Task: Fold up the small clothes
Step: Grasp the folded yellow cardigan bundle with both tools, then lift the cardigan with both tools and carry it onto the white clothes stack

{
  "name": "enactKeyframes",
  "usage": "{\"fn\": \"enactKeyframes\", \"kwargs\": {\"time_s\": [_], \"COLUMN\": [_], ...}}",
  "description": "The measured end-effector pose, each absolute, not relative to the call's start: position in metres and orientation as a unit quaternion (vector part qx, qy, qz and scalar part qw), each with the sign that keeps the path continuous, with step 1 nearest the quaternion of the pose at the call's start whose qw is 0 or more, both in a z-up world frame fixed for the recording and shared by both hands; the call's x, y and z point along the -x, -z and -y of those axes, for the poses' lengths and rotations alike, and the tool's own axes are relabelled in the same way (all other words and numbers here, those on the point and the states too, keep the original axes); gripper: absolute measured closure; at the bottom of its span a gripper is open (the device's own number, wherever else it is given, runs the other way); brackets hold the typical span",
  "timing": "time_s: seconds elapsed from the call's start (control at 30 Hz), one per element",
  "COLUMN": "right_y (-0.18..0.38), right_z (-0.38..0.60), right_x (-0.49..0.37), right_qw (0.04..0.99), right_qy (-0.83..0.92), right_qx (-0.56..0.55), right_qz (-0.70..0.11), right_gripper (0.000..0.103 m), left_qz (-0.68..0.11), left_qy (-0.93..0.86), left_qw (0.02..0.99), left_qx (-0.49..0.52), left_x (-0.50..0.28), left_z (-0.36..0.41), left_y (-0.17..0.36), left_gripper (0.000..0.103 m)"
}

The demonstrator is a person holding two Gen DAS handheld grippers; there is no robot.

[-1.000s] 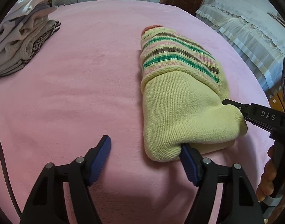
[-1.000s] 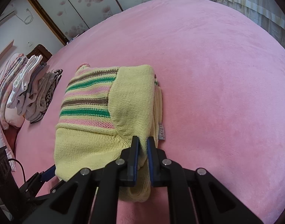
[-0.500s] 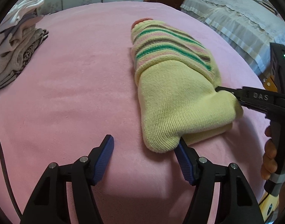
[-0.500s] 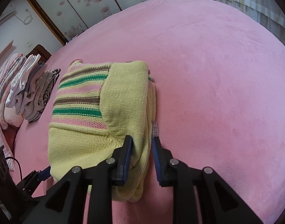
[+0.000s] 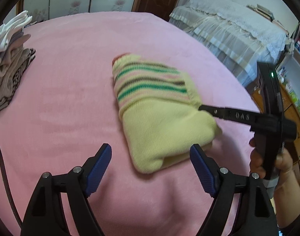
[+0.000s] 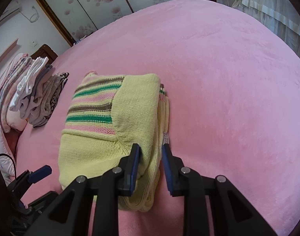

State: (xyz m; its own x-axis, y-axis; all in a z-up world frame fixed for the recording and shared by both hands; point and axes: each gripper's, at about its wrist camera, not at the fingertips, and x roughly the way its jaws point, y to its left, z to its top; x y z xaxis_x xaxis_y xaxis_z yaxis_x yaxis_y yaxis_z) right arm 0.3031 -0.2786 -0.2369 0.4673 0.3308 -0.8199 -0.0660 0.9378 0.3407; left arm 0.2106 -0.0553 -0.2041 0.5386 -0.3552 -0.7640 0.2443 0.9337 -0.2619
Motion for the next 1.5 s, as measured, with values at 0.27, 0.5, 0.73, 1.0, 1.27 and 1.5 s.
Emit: {"fn": "enactKeyframes", "kwargs": {"time_s": [0.27,0.5,0.73,1.0,1.27,1.5], "right_y": [0.206,0.203,0.232,0.260,0.282,0.285], "right_z": [0.290,0.284,0.268,0.283,0.295,0.298], "right_x": [-0.310,-0.327,-0.334,-0.332,-0.338,-0.342], "right_qw": [0.846,0.840,0.820,0.806,0.779,0.769], "right_qy": [-0.144,-0.161,-0.167,-0.159,-0.184,-0.226], "right_qx": [-0.172,-0.172,-0.152,-0.181,-0.239,-0.242], "right_qz": [-0.483,-0.489,-0.525,-0.540,-0.550,-0.547], "right_gripper": [0.057,0.036,0.034,0.022,0.016,0.031], "left_qz": [-0.440,-0.451,-0.480,-0.493,-0.493,-0.502], "left_qy": [0.168,0.165,0.160,0.159,0.169,0.167], "left_qw": [0.875,0.864,0.843,0.824,0.816,0.816], "left_qx": [0.115,0.149,0.183,0.229,0.250,0.233], "left_x": [-0.241,-0.280,-0.299,-0.304,-0.304,-0.305], "left_z": [0.044,0.046,0.047,0.042,0.038,0.044], "left_y": [0.180,0.190,0.227,0.265,0.286,0.283], "left_gripper": [0.016,0.016,0.016,0.016,0.016,0.016]}}
